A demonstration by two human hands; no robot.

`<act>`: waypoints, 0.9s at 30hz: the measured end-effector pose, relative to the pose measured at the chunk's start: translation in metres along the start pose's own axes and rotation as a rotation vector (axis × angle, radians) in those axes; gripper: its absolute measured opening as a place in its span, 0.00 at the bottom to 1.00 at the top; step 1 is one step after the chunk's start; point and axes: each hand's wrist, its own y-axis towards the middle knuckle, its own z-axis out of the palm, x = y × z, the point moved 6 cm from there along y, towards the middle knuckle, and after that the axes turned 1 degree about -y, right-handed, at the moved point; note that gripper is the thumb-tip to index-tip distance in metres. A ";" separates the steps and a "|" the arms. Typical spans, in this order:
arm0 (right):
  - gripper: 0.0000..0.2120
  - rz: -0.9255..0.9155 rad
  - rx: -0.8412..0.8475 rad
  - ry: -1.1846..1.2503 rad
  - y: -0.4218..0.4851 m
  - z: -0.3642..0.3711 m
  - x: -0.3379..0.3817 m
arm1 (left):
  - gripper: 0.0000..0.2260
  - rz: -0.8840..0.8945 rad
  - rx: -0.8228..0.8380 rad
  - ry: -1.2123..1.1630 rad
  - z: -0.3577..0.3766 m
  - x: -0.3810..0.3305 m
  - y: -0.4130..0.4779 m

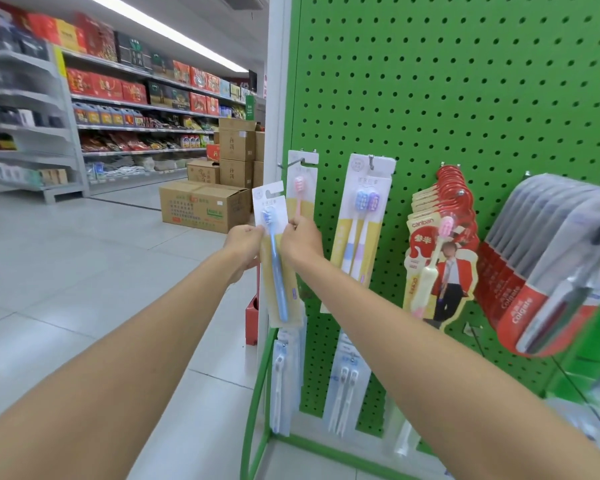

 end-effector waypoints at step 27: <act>0.18 0.369 0.076 0.424 -0.161 -0.059 -0.170 | 0.05 0.070 0.533 0.304 0.066 0.118 -0.163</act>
